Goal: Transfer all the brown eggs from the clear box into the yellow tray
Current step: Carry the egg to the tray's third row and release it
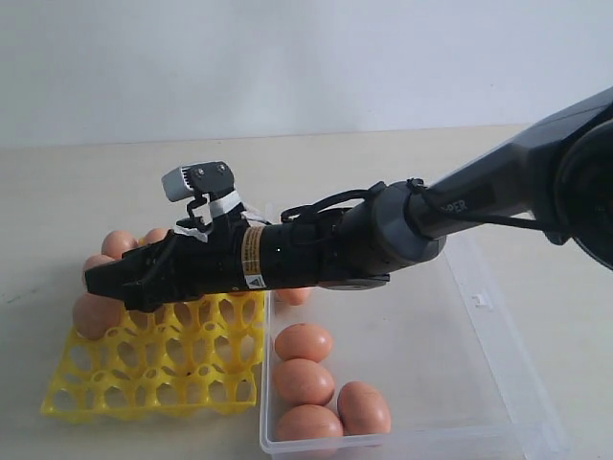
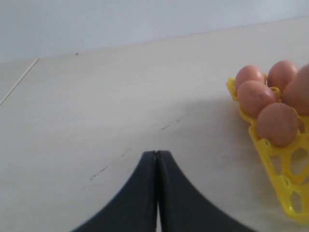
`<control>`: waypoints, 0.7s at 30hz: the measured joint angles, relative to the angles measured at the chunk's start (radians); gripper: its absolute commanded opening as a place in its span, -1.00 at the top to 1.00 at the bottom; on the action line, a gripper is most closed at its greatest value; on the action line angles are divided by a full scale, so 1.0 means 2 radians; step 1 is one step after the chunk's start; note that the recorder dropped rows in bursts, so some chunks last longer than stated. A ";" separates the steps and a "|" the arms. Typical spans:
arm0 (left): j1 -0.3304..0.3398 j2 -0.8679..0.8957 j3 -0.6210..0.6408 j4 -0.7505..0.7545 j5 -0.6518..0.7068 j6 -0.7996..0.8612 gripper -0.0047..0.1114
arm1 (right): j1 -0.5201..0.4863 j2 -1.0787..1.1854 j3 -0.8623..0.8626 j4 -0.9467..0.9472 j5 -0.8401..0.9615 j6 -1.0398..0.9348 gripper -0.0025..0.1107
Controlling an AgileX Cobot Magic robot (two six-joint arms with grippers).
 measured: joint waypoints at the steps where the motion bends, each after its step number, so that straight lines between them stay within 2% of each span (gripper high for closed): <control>1: 0.000 0.000 0.000 0.000 0.000 0.000 0.92 | 0.000 0.000 -0.001 0.000 0.000 0.001 -0.13; 8: 0.000 0.000 0.000 0.000 0.000 0.000 0.92 | 0.000 -0.001 -0.001 -0.002 0.000 0.007 -0.10; 13: 0.000 0.000 0.000 0.000 0.000 0.000 0.92 | 0.000 -0.039 -0.001 -0.014 0.030 0.029 0.07; 16: 0.000 0.000 0.000 0.000 0.000 0.000 0.92 | 0.001 -0.097 0.001 -0.028 0.116 0.040 0.19; 21: 0.000 0.000 0.000 0.000 0.000 0.000 0.92 | 0.002 -0.208 0.031 -0.005 0.368 0.000 0.20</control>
